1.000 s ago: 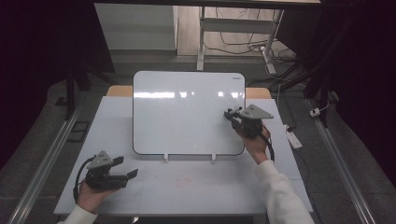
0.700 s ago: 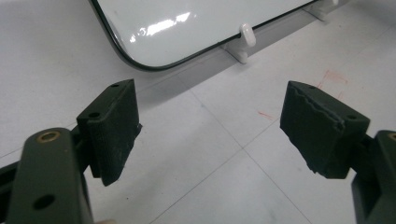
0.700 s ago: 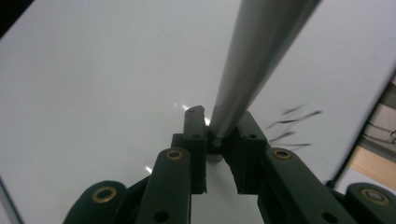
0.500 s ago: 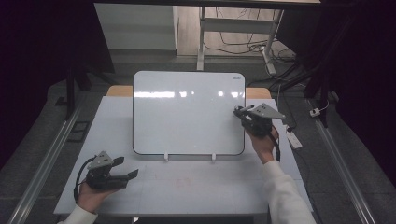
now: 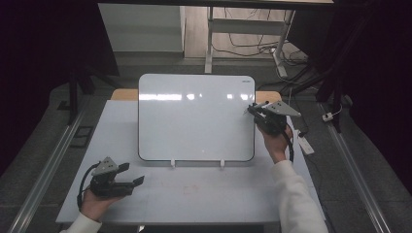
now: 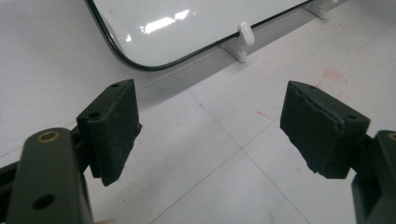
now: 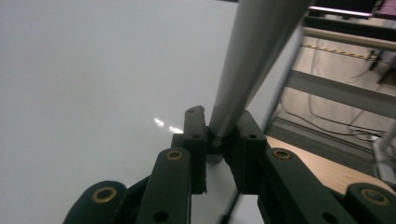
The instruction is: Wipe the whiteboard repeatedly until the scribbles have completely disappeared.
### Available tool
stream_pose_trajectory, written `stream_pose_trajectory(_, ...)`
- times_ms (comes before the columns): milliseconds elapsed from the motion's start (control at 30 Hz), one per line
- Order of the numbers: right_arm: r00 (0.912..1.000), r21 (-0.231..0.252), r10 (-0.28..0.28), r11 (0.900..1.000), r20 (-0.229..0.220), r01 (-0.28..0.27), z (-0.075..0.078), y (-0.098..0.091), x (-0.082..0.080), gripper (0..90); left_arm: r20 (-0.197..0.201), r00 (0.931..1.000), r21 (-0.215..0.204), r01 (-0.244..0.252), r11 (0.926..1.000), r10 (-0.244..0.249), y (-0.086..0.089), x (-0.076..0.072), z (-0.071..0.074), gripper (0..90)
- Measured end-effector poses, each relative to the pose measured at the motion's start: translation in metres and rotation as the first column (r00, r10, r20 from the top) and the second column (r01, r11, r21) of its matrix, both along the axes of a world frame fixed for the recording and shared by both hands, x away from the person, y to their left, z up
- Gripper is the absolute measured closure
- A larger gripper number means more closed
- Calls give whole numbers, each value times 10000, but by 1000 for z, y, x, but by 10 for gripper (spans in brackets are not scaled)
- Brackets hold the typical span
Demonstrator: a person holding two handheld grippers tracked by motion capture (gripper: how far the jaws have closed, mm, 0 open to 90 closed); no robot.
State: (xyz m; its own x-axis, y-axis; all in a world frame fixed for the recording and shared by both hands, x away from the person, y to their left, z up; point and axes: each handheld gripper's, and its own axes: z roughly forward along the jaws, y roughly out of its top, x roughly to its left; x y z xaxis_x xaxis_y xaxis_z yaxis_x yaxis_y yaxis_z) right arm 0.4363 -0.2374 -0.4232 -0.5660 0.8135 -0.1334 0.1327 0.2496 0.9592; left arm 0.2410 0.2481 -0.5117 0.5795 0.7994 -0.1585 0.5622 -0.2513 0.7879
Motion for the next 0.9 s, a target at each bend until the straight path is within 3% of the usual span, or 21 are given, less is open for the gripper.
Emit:
stream_pose_trajectory(67, 9985, -262, 521, 9983, -163, -525, -3, 10, -3, 778, 27, 10000, -35, -39, 10000, 39, 1, 0, 0, 206)
stream_pose_trajectory(133, 9971, -980, 765, 9922, -46, -766, -4, 17, -6, 778, 17, 10000, -71, -71, 9999, 71, 2, 0, 0, 206)
stream_pose_trajectory(167, 9970, -972, 762, 9923, -100, -768, -3, 15, -5, 778, -6, 10000, -67, -55, 10000, 55, 2, 0, 0, 206)
stream_pose_trajectory(267, 9999, -318, -12, 9995, -115, 9, 6, 1, 6, 778, 30, 10000, -26, -6, 10000, 6, 1, -1, 0, 206)
stream_pose_trajectory(333, 9998, -107, -38, 9999, -191, 36, 7, -2, 7, 778, 66, 10000, -40, 16, 10000, -15, 1, -1, 1, 206)
stream_pose_trajectory(433, 9971, -719, 639, 9952, -406, -667, -1, 9, -4, 778, 25, 10000, -67, -43, 10000, 43, 2, 0, 1, 206)
stream_pose_trajectory(500, 9959, -1212, 863, 9886, -286, -891, -7, 14, -12, 778, 19, 10000, -73, -47, 10000, 47, 2, 0, 0, 206)
stream_pose_trajectory(667, 9992, 35, 137, 9999, -364, -136, -1, -1, 0, 778, 83, 10000, -21, 37, 10000, -37, -1, -2, 2, 206)
stream_pose_trajectory(700, 9993, 0, 157, 9999, -332, -157, -2, 1, -2, 778, 85, 10000, -22, 33, 10000, -33, -1, -2, 2, 206)
stream_pose_trajectory(767, 9957, -286, 757, 9966, -537, -773, -9, 12, -10, 778, 66, 10000, -33, 25, 10000, -25, -1, -1, 1, 206)
stream_pose_trajectory(833, 9888, -942, 1352, 9856, -625, -1407, -19, 25, -23, 778, 11, 10000, -33, 20, 10000, -20, -1, 1, 0, 206)
stream_pose_trajectory(867, 9880, -1183, 1435, 9817, -564, -1494, -22, 28, -27, 778, 11, 10000, -13, 44, 10000, -44, -1, 1, 0, 206)
stream_pose_trajectory(900, 9884, -1091, 1387, 9834, -618, -1448, -23, 26, -28, 778, 4, 10000, -18, 59, 10000, -59, -3, 1, 0, 206)
